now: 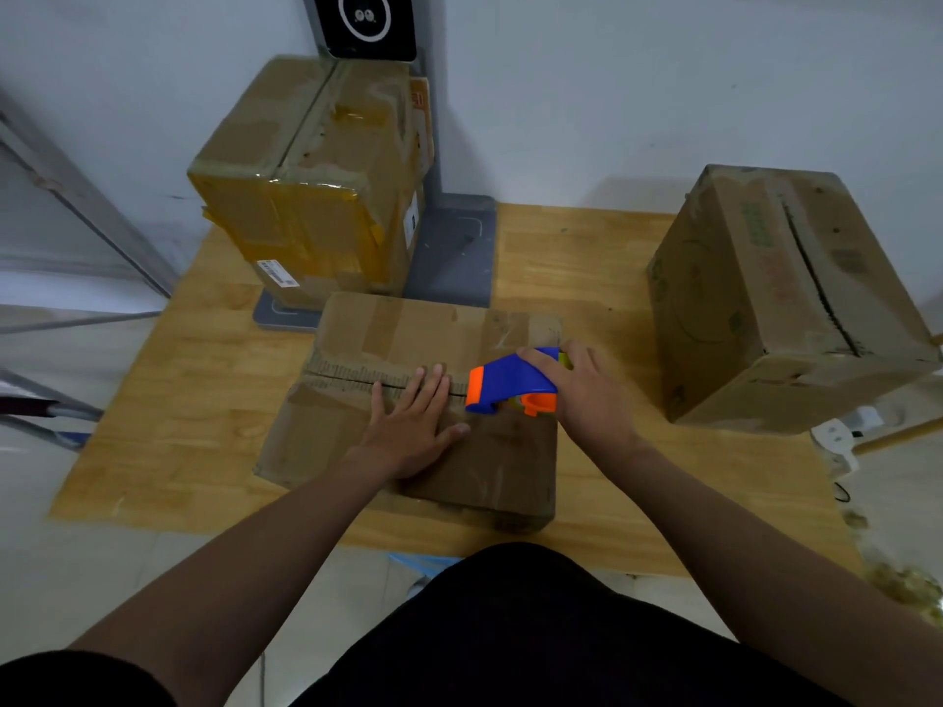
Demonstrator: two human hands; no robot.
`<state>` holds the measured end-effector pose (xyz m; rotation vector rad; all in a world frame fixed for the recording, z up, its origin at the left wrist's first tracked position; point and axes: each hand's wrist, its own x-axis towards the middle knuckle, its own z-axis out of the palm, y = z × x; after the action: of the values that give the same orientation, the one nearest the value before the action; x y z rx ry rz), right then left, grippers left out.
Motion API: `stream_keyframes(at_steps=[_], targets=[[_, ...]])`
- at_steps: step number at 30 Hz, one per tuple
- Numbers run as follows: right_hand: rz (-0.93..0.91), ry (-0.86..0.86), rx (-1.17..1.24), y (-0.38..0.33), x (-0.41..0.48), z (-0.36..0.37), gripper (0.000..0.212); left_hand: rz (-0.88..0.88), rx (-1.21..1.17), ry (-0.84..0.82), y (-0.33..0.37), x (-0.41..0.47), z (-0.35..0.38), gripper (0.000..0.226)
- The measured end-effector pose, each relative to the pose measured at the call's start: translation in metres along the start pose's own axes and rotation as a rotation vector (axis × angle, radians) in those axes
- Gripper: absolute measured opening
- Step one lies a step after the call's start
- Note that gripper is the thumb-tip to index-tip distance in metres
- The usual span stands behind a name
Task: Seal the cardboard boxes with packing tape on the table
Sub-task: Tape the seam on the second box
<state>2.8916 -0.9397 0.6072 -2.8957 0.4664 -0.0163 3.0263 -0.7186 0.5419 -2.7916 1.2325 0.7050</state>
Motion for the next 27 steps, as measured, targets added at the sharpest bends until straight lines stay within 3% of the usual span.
stream_keyframes(at_steps=[7,14,21,27], targets=[[0.025,-0.016,0.025,-0.029,0.02,0.005,0.071,-0.082,-0.029,-0.061,-0.015,0.0,-0.014,0.097],[0.002,0.02,0.096,-0.016,0.013,0.005,0.064,-0.086,-0.124,-0.101,-0.003,0.005,-0.01,0.094],[-0.081,0.011,0.032,-0.007,0.007,0.001,0.072,-0.094,-0.118,-0.119,-0.004,0.005,-0.01,0.093],[0.039,0.041,-0.012,0.042,-0.014,-0.009,0.068,-0.111,-0.125,-0.131,-0.004,0.006,-0.013,0.092]])
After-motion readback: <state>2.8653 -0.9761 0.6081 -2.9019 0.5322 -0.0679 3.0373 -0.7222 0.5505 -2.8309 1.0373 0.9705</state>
